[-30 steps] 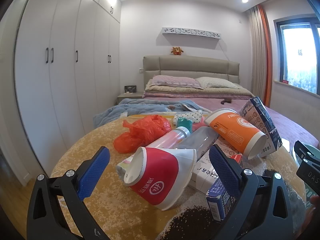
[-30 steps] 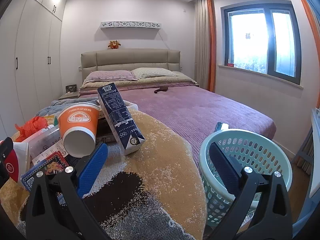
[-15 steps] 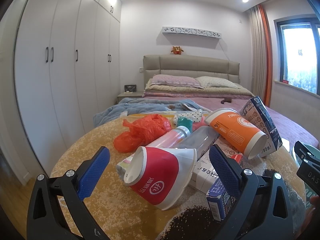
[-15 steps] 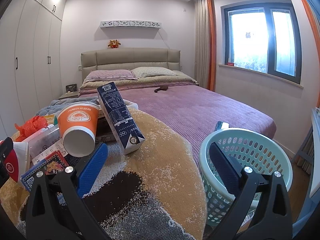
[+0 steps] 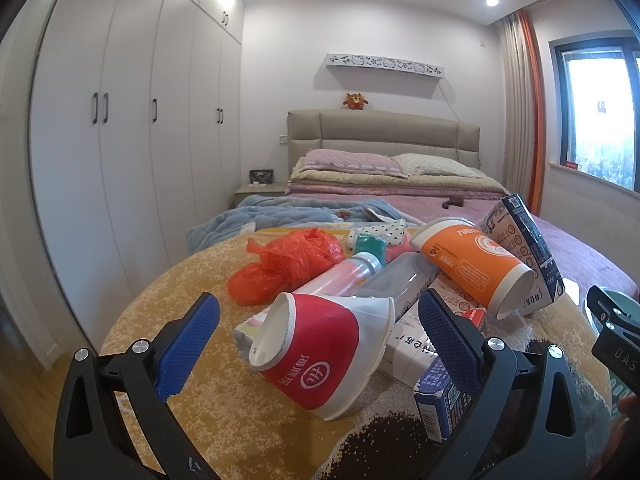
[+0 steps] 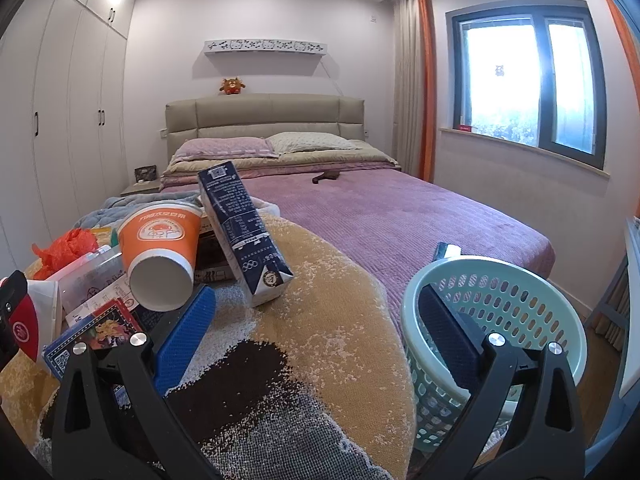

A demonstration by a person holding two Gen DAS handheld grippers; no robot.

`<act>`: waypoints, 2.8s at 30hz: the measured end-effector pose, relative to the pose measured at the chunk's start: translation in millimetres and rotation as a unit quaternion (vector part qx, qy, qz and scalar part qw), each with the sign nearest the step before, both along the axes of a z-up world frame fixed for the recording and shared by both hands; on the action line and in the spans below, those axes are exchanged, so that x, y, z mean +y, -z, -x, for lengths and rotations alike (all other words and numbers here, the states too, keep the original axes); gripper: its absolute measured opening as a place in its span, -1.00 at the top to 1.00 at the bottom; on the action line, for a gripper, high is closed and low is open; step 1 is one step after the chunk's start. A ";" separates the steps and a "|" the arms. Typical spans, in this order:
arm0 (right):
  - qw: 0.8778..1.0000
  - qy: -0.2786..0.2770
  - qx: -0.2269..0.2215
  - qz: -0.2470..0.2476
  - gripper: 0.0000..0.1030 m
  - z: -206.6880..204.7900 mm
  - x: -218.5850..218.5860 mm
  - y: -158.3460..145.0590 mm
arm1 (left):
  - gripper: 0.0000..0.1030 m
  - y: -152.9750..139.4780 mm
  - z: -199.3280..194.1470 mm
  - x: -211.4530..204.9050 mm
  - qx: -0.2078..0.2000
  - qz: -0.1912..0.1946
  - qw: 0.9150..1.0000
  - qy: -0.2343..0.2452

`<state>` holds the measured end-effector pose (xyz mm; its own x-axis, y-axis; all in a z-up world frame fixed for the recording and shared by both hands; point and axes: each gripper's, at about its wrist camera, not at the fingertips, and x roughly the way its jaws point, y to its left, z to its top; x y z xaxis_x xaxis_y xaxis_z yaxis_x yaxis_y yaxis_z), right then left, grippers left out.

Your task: Collect trash

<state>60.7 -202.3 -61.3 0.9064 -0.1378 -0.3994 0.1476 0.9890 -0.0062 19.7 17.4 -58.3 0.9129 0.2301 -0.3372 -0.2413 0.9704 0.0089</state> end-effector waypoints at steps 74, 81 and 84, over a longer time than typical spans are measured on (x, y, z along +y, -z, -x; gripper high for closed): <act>0.976 -0.187 0.087 -0.065 0.39 -59.6 -13.3 -38.2 | -0.09 -11.6 -29.8 49.0 0.152 0.087 0.961 0.215; 0.980 -0.165 0.059 -0.090 0.39 -26.7 -41.0 -56.9 | -0.09 -57.7 -20.0 13.9 0.106 0.086 0.959 0.248; 0.985 -0.136 0.048 -0.097 0.39 -10.2 -65.4 -63.4 | -0.09 -74.7 -26.2 -19.1 0.093 0.094 0.949 0.287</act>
<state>70.9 -267.7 2.2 0.8558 0.1913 -0.4807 -0.1144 0.9761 0.1848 45.9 -1.7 16.4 0.7907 -0.3664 -0.4904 0.3159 0.9304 -0.1859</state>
